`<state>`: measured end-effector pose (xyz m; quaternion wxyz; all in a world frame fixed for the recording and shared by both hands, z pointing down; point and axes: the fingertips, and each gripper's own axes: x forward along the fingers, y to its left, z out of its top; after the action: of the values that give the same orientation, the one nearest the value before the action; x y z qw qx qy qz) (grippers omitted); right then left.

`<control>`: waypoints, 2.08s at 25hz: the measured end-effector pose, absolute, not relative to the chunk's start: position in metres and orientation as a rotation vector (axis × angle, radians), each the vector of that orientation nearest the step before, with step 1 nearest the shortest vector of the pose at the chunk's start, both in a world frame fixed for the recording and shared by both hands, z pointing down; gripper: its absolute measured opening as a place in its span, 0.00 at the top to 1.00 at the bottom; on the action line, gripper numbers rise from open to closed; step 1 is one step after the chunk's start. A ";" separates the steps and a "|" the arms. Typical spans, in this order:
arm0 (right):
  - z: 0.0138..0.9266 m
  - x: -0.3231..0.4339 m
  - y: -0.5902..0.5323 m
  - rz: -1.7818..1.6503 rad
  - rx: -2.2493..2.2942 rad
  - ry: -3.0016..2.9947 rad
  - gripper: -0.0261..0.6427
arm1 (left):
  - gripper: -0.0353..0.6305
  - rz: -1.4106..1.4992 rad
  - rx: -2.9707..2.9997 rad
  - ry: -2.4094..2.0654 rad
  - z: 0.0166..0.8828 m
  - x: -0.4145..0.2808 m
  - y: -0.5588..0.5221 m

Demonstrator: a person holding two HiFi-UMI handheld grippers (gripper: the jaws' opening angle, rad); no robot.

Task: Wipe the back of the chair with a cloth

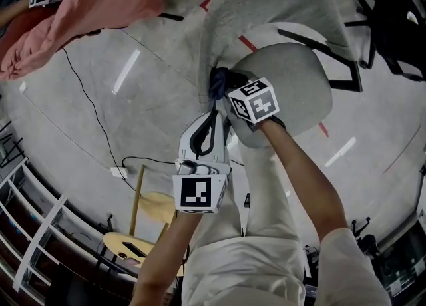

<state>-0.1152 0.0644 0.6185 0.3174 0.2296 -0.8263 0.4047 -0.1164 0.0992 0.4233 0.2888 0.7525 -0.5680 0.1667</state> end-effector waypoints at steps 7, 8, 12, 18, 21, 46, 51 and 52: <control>0.619 -0.112 0.045 1.152 0.675 -2.148 0.78 | 0.95 0.448 2.014 -1.522 0.425 -0.112 0.091; 0.619 -0.110 0.044 1.171 0.685 -2.142 0.78 | 0.95 0.447 2.012 -1.521 0.425 -0.111 0.090; 0.619 -0.107 0.030 1.248 0.731 -2.136 0.78 | 0.95 0.443 2.019 -1.520 0.425 -0.107 0.082; 0.618 -0.102 0.014 1.276 0.745 -2.139 0.78 | 0.95 0.457 2.019 -1.513 0.429 -0.097 0.073; 0.618 -0.097 0.006 1.342 0.772 -2.132 0.78 | 0.95 0.452 2.024 -1.506 0.428 -0.091 0.065; 0.622 -0.042 -0.059 1.541 0.949 -2.081 0.78 | 0.95 0.449 2.039 -1.525 0.424 -0.065 0.029; 0.620 -0.025 -0.074 1.571 1.011 -2.078 0.78 | 0.95 0.470 2.037 -1.516 0.425 -0.059 0.025; 0.619 -0.022 -0.077 1.573 1.022 -2.078 0.78 | 0.95 0.463 2.043 -1.517 0.424 -0.057 0.024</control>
<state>-0.0218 -0.0768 0.6195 0.1703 0.3597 -0.7314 0.5538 -0.0572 0.0236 0.4237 0.2737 0.7597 -0.5642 0.1722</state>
